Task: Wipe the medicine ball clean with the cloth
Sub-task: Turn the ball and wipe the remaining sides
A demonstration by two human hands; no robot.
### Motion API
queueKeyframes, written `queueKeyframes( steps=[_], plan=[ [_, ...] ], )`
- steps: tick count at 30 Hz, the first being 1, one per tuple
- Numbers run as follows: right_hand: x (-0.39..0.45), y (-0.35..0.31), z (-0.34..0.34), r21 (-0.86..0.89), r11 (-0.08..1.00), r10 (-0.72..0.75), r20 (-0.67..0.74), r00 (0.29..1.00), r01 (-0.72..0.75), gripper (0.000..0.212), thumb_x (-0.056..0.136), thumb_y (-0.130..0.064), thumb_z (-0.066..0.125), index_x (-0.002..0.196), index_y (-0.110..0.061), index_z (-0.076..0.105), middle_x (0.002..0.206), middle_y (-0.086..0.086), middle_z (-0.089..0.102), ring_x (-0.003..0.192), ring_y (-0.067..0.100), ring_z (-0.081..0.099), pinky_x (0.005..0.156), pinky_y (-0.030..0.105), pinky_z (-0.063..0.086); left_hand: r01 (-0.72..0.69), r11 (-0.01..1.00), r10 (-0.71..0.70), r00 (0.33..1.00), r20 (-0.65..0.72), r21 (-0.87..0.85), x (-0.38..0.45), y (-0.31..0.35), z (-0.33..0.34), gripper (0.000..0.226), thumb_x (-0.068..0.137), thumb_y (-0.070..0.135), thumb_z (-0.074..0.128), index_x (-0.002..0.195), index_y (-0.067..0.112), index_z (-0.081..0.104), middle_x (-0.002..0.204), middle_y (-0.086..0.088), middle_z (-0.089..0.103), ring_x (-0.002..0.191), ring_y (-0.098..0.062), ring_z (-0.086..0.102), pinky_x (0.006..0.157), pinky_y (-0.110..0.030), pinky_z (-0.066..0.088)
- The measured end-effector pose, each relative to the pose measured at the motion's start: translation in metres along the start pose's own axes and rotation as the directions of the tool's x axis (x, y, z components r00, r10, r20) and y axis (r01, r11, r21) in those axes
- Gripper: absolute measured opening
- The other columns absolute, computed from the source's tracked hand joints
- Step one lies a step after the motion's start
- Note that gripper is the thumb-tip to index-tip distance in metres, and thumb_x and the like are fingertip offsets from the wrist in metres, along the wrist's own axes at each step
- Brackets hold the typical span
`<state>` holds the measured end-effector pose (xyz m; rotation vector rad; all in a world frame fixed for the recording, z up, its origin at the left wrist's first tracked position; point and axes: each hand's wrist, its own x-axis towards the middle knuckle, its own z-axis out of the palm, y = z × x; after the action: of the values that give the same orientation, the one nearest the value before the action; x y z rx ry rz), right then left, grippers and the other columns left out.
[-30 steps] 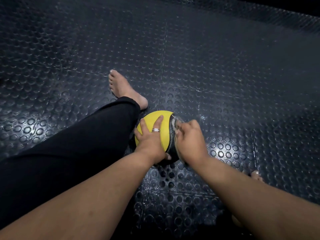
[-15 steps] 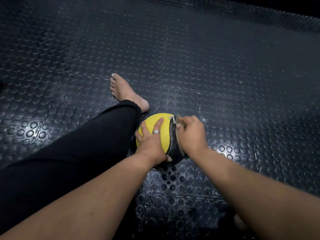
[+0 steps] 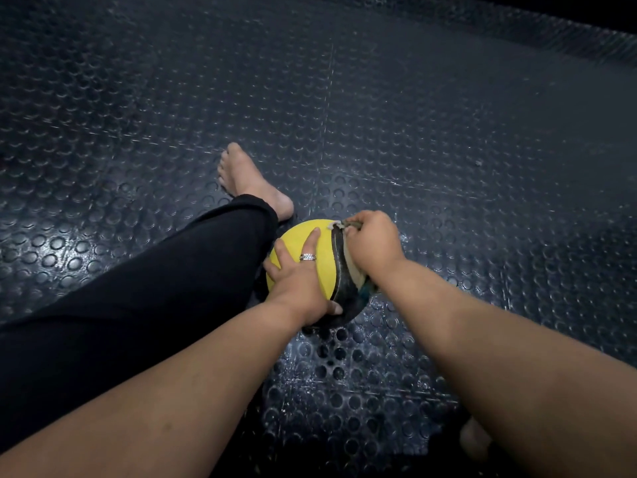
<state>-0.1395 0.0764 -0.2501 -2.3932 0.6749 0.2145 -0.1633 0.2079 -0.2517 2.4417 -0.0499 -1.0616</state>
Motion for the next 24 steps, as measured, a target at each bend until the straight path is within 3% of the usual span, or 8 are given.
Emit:
queueKeyframes(
  steps=[5,8,10,12,17,19,22,24],
  plan=[
    [0.017,0.009,-0.003,-0.022,0.968,0.252,0.072,0.965,-0.251,0.025,0.09,-0.008,0.051,0.109,-0.003,0.065,0.111,0.015,0.066,0.101,0.029,0.061,0.073,0.023,0.042,-0.005,1.0,0.004,1.0,-0.025,-0.015,-0.001,-0.001,0.005,0.132,0.066,0.033,0.09,0.145,0.056,-0.014,0.154,-0.003,-0.029,0.146,-0.037,-0.009,0.113,-0.046,0.029],
    [-0.02,-0.003,0.011,0.0,1.0,-0.022,-0.065,0.998,0.022,0.027,0.089,-0.01,0.05,0.11,-0.01,0.067,0.108,0.014,0.06,0.098,0.031,0.057,0.084,0.028,0.043,-0.018,0.999,0.016,0.999,-0.042,-0.036,0.002,-0.005,0.005,0.133,0.064,0.034,0.09,0.145,0.056,-0.012,0.153,-0.002,-0.025,0.145,-0.037,-0.004,0.112,-0.045,0.031],
    [-0.039,-0.004,0.016,-0.026,0.97,-0.241,-0.128,0.962,0.24,0.027,0.087,-0.009,0.051,0.109,-0.007,0.067,0.103,0.014,0.056,0.096,0.033,0.054,0.088,0.033,0.044,-0.044,0.999,0.043,0.998,-0.041,-0.026,0.002,-0.006,0.006,0.131,0.065,0.034,0.089,0.144,0.057,-0.012,0.153,-0.002,-0.023,0.144,-0.039,-0.002,0.11,-0.044,0.034],
    [-0.029,0.003,0.014,-0.069,0.961,-0.276,-0.137,0.951,0.269,0.026,0.087,-0.009,0.051,0.106,-0.007,0.068,0.102,0.014,0.057,0.095,0.034,0.055,0.087,0.035,0.046,-0.053,0.999,0.053,0.998,-0.033,-0.009,0.001,-0.002,0.005,0.131,0.066,0.033,0.089,0.144,0.057,-0.013,0.153,-0.003,-0.024,0.144,-0.04,-0.002,0.11,-0.045,0.033],
    [0.015,0.006,0.002,-0.009,0.99,0.138,0.038,0.99,-0.138,0.028,0.09,-0.007,0.047,0.108,-0.013,0.067,0.11,0.012,0.066,0.102,0.028,0.059,0.074,0.023,0.041,-0.04,0.999,0.04,0.999,-0.015,0.012,-0.001,0.002,0.005,0.128,0.069,0.033,0.087,0.147,0.053,-0.013,0.153,-0.005,-0.029,0.145,-0.041,-0.009,0.112,-0.046,0.031],
    [0.009,0.005,0.0,-0.009,0.998,0.069,0.033,0.997,-0.069,0.028,0.091,-0.005,0.047,0.109,-0.012,0.067,0.109,0.009,0.066,0.102,0.024,0.059,0.076,0.019,0.039,-0.031,0.999,0.031,0.999,-0.018,0.011,0.0,0.0,0.005,0.129,0.068,0.033,0.088,0.146,0.054,-0.013,0.153,-0.005,-0.029,0.145,-0.04,-0.008,0.113,-0.045,0.029],
    [-0.023,0.005,0.006,-0.006,0.979,-0.202,-0.044,0.978,0.202,0.029,0.088,0.0,0.048,0.106,-0.009,0.069,0.105,0.005,0.06,0.102,0.023,0.056,0.088,0.019,0.039,-0.017,1.0,0.017,1.0,-0.024,-0.024,0.004,-0.005,0.003,0.132,0.064,0.033,0.091,0.146,0.055,-0.011,0.153,-0.005,-0.023,0.144,-0.04,-0.002,0.113,-0.044,0.029],
    [-0.04,0.01,0.011,-0.012,0.959,-0.285,-0.055,0.957,0.285,0.029,0.086,0.001,0.051,0.105,-0.01,0.069,0.103,0.003,0.058,0.101,0.024,0.054,0.09,0.021,0.04,-0.03,0.999,0.03,0.999,-0.023,-0.031,0.005,-0.006,0.003,0.132,0.063,0.033,0.091,0.146,0.054,-0.009,0.152,-0.005,-0.02,0.143,-0.041,0.0,0.112,-0.043,0.031]
  ],
)
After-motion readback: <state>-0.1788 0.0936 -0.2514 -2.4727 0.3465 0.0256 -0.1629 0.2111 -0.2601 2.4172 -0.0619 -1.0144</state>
